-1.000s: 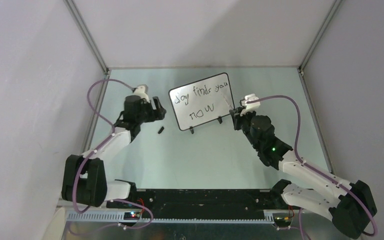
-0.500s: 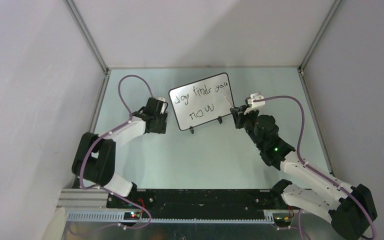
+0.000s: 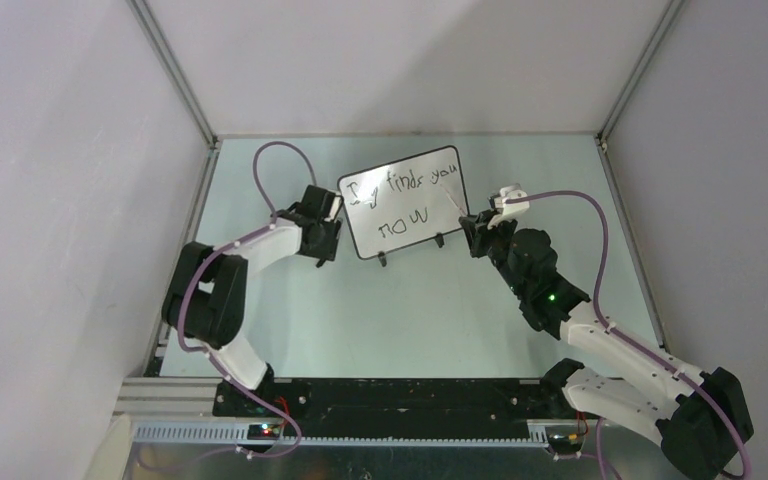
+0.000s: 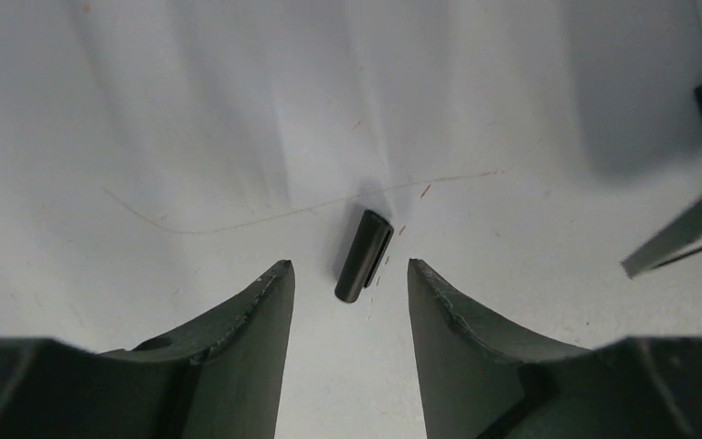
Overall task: Write a sentence on the whiteboard
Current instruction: Pick up the pen cap from the center of the board, then close the pen cap.
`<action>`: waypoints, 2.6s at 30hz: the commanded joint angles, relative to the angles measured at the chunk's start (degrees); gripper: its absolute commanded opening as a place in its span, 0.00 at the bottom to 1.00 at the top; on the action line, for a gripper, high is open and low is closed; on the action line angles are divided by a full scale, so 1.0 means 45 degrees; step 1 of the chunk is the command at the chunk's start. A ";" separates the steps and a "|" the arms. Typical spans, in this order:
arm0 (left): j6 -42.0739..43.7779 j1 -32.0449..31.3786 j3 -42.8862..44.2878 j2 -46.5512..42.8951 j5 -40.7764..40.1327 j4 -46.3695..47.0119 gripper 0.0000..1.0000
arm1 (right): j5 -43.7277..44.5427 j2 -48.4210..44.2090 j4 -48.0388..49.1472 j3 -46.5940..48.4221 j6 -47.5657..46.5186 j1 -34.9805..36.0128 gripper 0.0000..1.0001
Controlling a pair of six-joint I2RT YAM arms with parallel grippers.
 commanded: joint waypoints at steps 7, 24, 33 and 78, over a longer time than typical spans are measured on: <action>0.0981 0.0032 0.1443 0.1719 0.1231 -0.0997 0.46 | -0.0130 0.0060 0.0474 -0.0004 0.0164 -0.0104 0.00; 0.0333 0.0403 0.0103 0.0329 0.1164 -0.0352 0.01 | -0.0113 0.0307 0.0532 0.0014 0.0081 -0.0103 0.00; -0.1498 0.0552 -0.1576 -0.4508 0.1036 0.0363 0.00 | -0.0280 0.0015 0.0347 0.0007 0.0075 -0.0048 0.00; -2.0194 0.1610 -0.9133 -0.9477 0.4274 1.6540 0.00 | -0.1859 -0.0184 0.1817 0.0395 0.1640 0.5340 0.00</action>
